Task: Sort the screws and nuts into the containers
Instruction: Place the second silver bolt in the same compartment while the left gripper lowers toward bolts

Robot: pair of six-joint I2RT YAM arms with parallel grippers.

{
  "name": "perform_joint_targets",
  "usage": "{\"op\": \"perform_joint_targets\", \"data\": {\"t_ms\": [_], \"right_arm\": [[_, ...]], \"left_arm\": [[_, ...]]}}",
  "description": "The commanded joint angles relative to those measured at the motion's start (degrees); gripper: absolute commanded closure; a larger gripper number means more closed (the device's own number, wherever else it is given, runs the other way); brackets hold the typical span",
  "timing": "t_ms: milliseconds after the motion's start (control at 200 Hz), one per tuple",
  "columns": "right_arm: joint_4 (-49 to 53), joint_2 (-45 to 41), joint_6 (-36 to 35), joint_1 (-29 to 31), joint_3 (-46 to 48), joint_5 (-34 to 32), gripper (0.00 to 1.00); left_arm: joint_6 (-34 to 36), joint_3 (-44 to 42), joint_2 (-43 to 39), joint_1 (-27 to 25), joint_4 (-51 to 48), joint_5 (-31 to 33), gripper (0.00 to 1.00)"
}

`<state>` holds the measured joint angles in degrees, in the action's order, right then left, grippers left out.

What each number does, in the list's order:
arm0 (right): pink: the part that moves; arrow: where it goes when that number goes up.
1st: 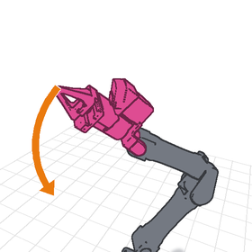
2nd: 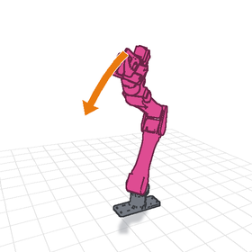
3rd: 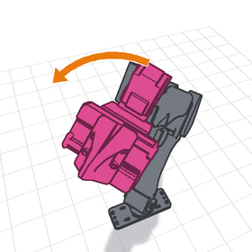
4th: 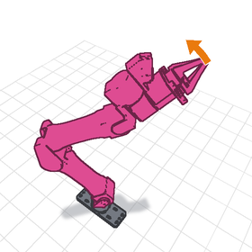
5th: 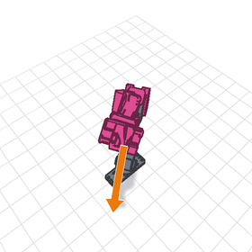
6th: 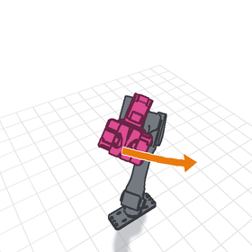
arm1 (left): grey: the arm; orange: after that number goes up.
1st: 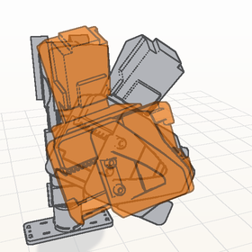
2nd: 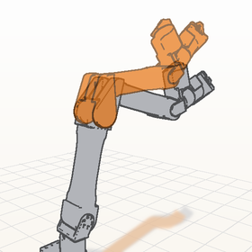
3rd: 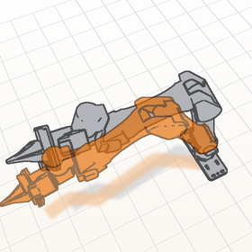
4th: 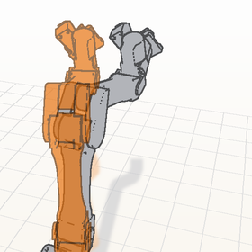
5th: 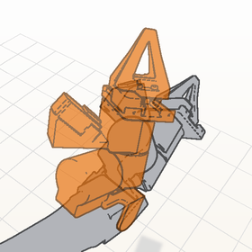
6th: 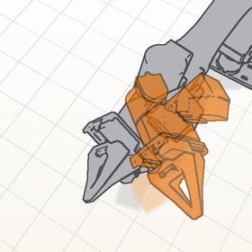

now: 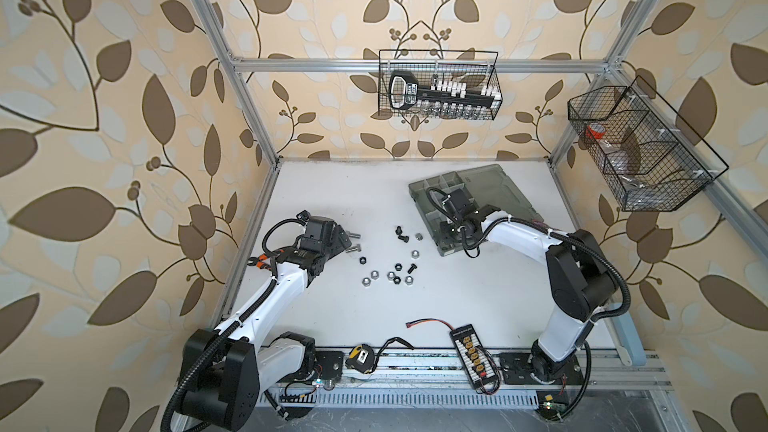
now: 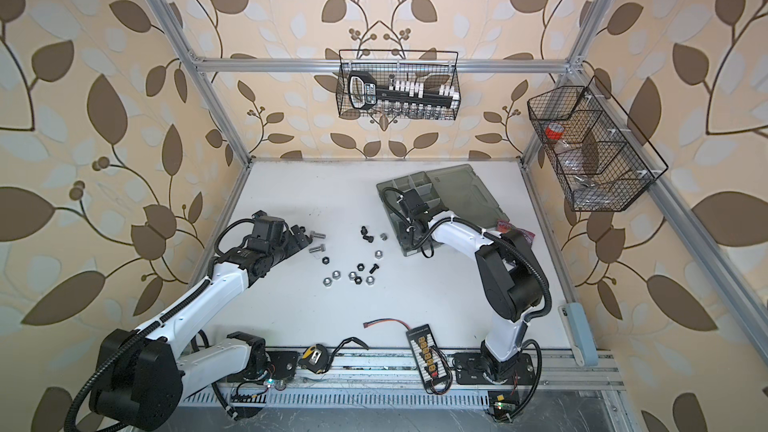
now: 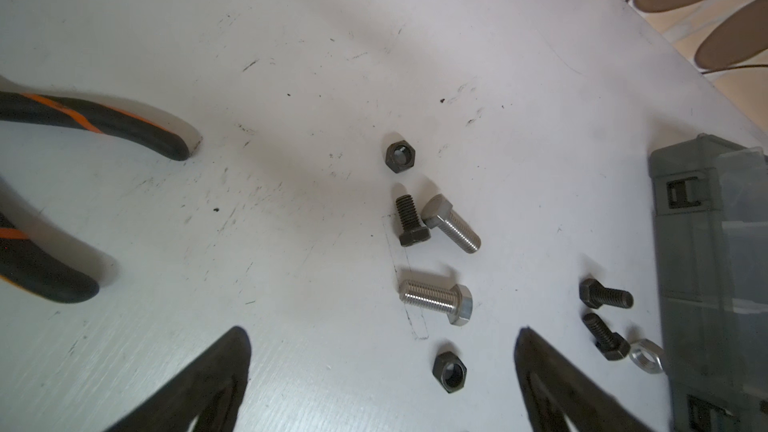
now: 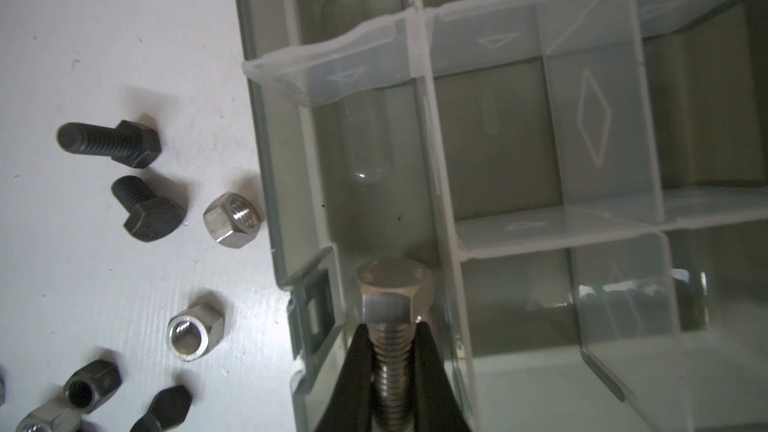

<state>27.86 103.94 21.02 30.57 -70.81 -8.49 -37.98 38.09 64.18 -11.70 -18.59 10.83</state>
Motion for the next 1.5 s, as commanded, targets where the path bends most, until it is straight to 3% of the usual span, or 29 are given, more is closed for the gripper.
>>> {"op": "perform_joint_targets", "data": {"t_ms": [0, 210, 490, 570, 865, 1075, 1220, 1279, 1309, 1494], "right_arm": [[0.62, 2.51, -1.33, 1.35, -3.62, -2.94, 1.00], [0.79, 5.02, -1.06, 1.46, -4.85, -3.97, 0.94], [1.30, 4.98, -1.42, 1.37, -5.66, -4.44, 0.64], [1.81, 4.28, -1.50, 1.35, -5.96, -4.60, 0.61], [1.82, -0.76, -0.90, 1.46, -5.64, -4.20, 0.58], [-1.39, -4.47, -0.36, 1.48, -3.66, -1.63, 0.47], [-2.18, -5.87, -0.19, 1.43, -2.51, -2.00, 0.31], [-2.45, -6.29, 0.05, 1.43, -1.69, -2.66, 0.17], [-2.61, -6.64, 0.15, 1.50, -1.27, -2.80, 0.01], [-2.97, -8.85, 0.25, 1.34, 0.47, -3.62, 0.00]], "left_arm": [[-0.59, 2.79, 0.89, -0.60, -0.57, -0.06, 0.01], [0.17, 2.98, 2.12, -0.60, -0.06, -1.05, 0.01], [-0.38, 2.88, 3.48, -0.69, 0.76, -2.53, 0.02], [-0.66, 2.78, 3.62, -0.82, 1.02, -2.56, 0.02], [-1.56, 5.37, 8.57, -1.21, 2.04, -1.69, 0.16], [-4.10, 12.13, 17.78, -4.43, -0.09, 0.49, 0.28], [-9.42, 17.41, 25.04, -7.88, -3.11, 3.84, 0.32], [-11.55, 18.92, 27.18, -8.78, -3.77, 5.38, 0.33], [-13.58, 19.71, 28.35, -9.09, -4.32, 6.24, 0.34], [-18.90, 22.74, 34.01, -9.48, -5.27, 9.54, 0.38]]}}
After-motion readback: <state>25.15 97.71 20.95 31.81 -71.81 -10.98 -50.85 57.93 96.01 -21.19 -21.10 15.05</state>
